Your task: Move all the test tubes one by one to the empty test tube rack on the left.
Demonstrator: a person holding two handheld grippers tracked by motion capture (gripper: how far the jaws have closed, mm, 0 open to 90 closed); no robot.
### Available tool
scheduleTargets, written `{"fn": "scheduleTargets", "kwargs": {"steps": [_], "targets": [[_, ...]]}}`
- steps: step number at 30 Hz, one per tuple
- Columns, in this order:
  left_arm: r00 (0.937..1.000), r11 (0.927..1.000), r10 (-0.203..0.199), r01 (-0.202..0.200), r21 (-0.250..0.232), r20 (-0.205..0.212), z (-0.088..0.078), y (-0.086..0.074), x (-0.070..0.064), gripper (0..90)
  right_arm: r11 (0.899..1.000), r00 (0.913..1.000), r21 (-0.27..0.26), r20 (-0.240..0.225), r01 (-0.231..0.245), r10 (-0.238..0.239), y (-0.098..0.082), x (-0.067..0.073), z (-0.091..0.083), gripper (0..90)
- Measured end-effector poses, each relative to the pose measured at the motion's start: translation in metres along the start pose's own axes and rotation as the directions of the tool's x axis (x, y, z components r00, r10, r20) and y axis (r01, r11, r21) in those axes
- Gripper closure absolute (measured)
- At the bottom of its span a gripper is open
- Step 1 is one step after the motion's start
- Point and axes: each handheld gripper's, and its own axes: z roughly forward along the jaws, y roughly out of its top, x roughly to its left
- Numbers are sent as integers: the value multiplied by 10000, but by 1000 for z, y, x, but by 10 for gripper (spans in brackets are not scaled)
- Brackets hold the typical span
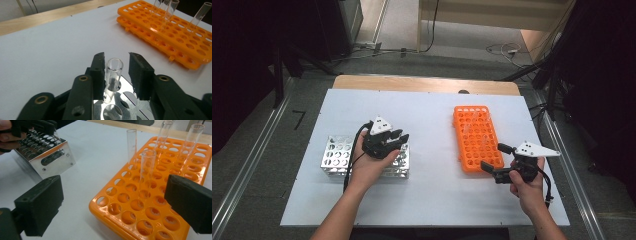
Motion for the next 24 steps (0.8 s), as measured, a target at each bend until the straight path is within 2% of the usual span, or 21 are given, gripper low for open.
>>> {"fn": "scheduleTargets", "kwargs": {"steps": [1,2,3,4,5,7,9,10,15,16,17,18,19,21,23,24], "targets": [[10000,10000,-10,10,-46,-37,-2,0,0,645,10000,10000,0,0,0,0,0,0,0,21],[10000,9999,-1,0,-122,-78,-3,0,-1,606,10000,10000,50,46,-9,9,0,-1,2,30],[10000,9998,-27,25,-203,-94,-5,1,-1,516,9999,10000,156,66,-68,67,0,-4,6,52],[10000,9996,-61,61,-275,-24,-7,1,-2,478,9997,9999,214,107,-116,114,0,-6,8,72],[9999,9992,-93,96,-383,66,-9,1,-2,478,9997,9999,214,107,-116,114,0,-6,8,72],[9999,9984,-72,78,-556,115,-14,1,-4,386,9985,9989,376,266,-402,392,-1,-12,15,142],[9998,9977,-105,116,-675,168,-19,1,-6,330,9970,9977,515,389,-579,559,-1,-14,20,192],[9998,9975,-75,89,-696,201,-21,1,-7,330,9970,9977,515,389,-579,559,-1,-14,20,192],[9980,9967,-177,224,-781,602,-30,-2,-13,142,9937,9955,844,651,-740,686,-1,-17,34,327],[9969,9963,-233,295,-813,752,-32,-3,-14,142,9937,9955,844,651,-740,686,-1,-17,34,327],[9971,9963,-292,347,-788,696,-33,-3,-16,45,9919,9937,1008,883,-778,689,-1,-16,38,365],[9982,9966,-299,337,-753,516,-35,-5,-18,1,9914,9932,1044,936,-787,690,-2,-17,40,383],[9968,9964,-345,400,-754,722,-39,-8,-19,0,9900,9915,1119,1076,-853,733,-2,-17,41,404],[9968,9962,-344,400,-769,725,-41,-9,-20,0,9865,9862,1318,1459,-974,779,-2,-17,44,446],[9952,9961,-310,384,-793,924,-45,-12,-22,0,9860,9851,1310,1502,-1036,835,-3,-18,45,467],[9955,9953,-287,368,-894,898,-48,-14,-25,0,9852,9823,1380,1710,-1012,770,-3,-18,46,488]]}}
